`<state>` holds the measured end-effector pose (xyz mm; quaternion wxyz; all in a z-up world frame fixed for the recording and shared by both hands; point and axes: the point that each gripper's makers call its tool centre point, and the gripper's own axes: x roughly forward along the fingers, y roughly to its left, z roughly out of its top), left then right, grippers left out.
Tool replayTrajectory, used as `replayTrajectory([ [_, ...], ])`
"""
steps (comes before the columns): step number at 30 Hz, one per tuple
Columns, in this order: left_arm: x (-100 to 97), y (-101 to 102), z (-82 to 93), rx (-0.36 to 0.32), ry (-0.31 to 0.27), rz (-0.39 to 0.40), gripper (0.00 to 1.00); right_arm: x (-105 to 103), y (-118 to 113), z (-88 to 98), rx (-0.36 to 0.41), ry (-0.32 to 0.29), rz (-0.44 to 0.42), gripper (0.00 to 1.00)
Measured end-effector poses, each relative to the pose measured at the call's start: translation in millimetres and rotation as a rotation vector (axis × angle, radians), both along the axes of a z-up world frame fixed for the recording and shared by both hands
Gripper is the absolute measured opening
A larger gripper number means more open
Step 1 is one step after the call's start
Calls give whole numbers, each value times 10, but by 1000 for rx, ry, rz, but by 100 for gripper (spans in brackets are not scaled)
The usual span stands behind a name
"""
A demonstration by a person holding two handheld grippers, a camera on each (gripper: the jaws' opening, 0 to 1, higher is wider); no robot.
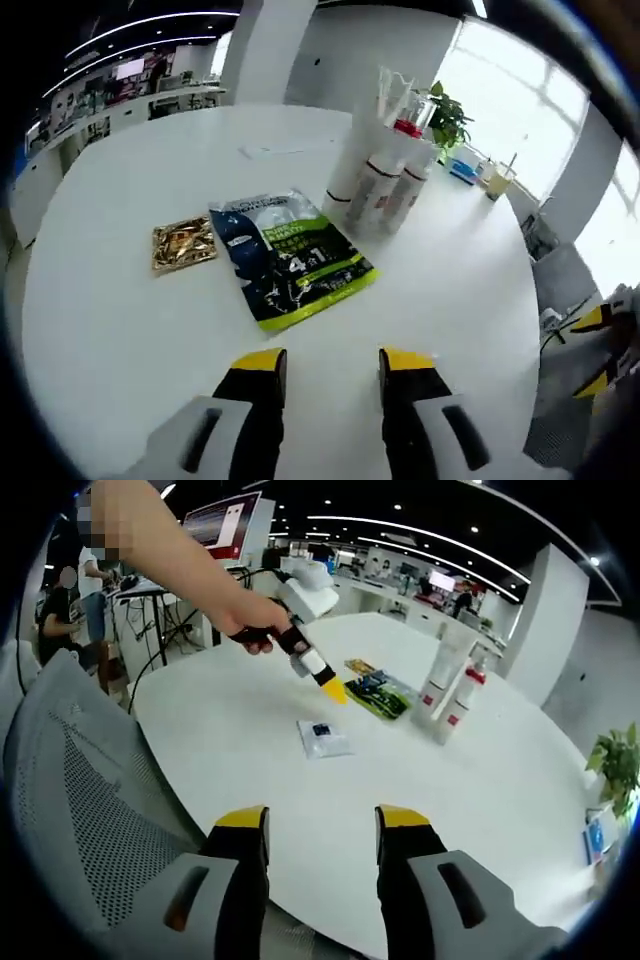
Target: Arrange the skincare products in the storage area until every visible bottle or jar stands upright without overlapping.
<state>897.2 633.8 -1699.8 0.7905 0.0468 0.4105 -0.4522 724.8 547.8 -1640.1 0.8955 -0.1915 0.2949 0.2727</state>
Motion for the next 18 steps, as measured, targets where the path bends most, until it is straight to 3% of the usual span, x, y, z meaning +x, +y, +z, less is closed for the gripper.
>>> replayTrajectory([
  [2,-77,-67,27,8,-26,-95,49,-1,0,4,0,-2,0,40],
  [7,-281,-235,67,94,-179,-421,63,6,-4,14,1,-8,-1,40],
  [10,-433,-309,-3,165,-213,-617,67,11,-7,20,4,-11,-4,40],
  [15,-470,-319,-99,285,-269,-809,67,19,-14,35,5,-19,-7,40],
  [18,-487,-336,-127,319,-275,-881,66,26,-22,44,9,-25,-13,40],
])
